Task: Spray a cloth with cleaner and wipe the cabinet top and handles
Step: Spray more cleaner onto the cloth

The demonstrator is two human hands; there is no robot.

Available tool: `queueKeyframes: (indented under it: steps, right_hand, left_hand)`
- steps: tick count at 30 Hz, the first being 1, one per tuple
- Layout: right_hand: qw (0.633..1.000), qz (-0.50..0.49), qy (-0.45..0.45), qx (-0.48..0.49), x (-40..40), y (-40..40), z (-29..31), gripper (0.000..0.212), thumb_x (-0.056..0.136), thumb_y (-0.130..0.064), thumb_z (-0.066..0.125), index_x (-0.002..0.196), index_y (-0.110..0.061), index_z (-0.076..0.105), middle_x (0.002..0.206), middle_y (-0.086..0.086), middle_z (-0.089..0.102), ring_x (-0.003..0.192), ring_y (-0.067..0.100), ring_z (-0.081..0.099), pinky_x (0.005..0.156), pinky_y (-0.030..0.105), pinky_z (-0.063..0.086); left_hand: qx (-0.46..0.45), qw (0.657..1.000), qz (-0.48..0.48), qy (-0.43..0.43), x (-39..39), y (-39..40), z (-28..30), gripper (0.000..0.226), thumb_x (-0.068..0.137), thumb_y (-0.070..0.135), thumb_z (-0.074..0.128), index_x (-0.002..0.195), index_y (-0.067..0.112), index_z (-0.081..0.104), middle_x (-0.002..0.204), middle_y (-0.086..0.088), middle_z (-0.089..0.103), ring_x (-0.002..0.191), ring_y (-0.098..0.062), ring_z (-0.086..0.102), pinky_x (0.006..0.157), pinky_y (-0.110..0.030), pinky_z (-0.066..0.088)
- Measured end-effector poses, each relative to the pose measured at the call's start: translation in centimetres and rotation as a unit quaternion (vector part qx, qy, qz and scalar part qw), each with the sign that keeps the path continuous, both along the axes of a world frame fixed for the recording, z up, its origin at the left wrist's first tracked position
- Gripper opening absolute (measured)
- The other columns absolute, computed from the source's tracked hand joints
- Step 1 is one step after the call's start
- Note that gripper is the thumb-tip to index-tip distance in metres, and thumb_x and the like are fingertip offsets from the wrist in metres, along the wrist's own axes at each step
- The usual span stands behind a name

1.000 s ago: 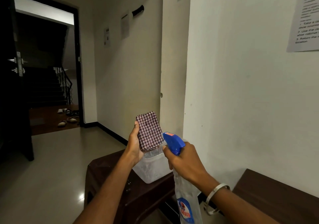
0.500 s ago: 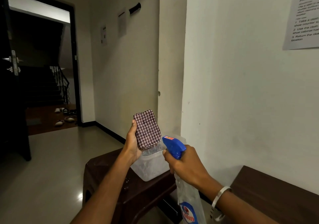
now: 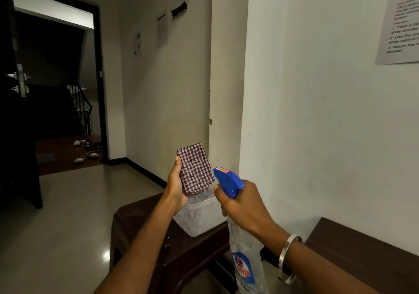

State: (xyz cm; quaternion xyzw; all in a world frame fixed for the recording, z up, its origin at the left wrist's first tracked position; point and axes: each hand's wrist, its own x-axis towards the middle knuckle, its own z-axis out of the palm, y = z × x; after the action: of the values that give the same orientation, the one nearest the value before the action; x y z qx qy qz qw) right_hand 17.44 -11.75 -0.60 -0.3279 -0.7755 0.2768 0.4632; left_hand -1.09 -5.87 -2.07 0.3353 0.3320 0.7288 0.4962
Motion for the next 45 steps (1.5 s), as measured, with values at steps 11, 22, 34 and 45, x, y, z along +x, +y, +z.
queueKeyframes:
  steps: [11,22,34,45]
  right_hand:
    - [0.998,-0.033,-0.027,0.040,0.1,2.6,3.6,0.012,0.093,-0.026,0.060,0.093,-0.014,0.058,0.075,0.015,0.067,0.054,0.008,0.059,0.054,0.008,0.048]
    - [0.990,-0.021,0.038,0.138,-1.6,8.5,14.9,0.032,0.094,-0.034,0.059,0.106,-0.005,0.059,0.086,0.007,0.070,0.059,0.010,0.065,0.059,0.016,0.054]
    - [0.992,-0.010,0.028,0.120,-5.4,15.8,15.3,0.046,0.091,-0.044,0.059,0.108,-0.002,0.058,0.094,0.017,0.069,0.070,0.016,0.068,0.076,0.034,0.058]
    - [0.997,0.033,-0.066,-0.001,-4.2,20.6,8.6,0.038,0.090,-0.044,0.060,0.110,-0.012,0.054,0.086,0.004,0.062,0.077,0.017,0.068,0.078,0.036,0.057]
  left_hand:
    - [0.003,1.000,0.018,0.019,-0.5,-0.2,0.6,0.050,0.097,0.057,0.032,0.124,0.021,0.053,0.114,-0.011,0.063,0.105,-0.032,0.062,0.090,-0.053,0.051]
    - [0.011,0.997,0.069,0.036,-2.3,0.2,0.8,0.051,0.098,0.056,0.030,0.127,0.019,0.051,0.108,-0.003,0.064,0.099,-0.022,0.062,0.091,-0.046,0.051]
    - [0.036,0.993,0.081,0.071,-2.4,0.6,-0.2,0.044,0.097,0.057,0.029,0.122,0.029,0.051,0.111,0.002,0.064,0.105,-0.018,0.062,0.095,-0.041,0.049]
    - [0.035,0.994,0.079,0.066,-2.5,0.6,-0.4,0.053,0.096,0.058,0.029,0.135,0.027,0.046,0.122,0.001,0.061,0.113,-0.019,0.060,0.101,-0.044,0.046]
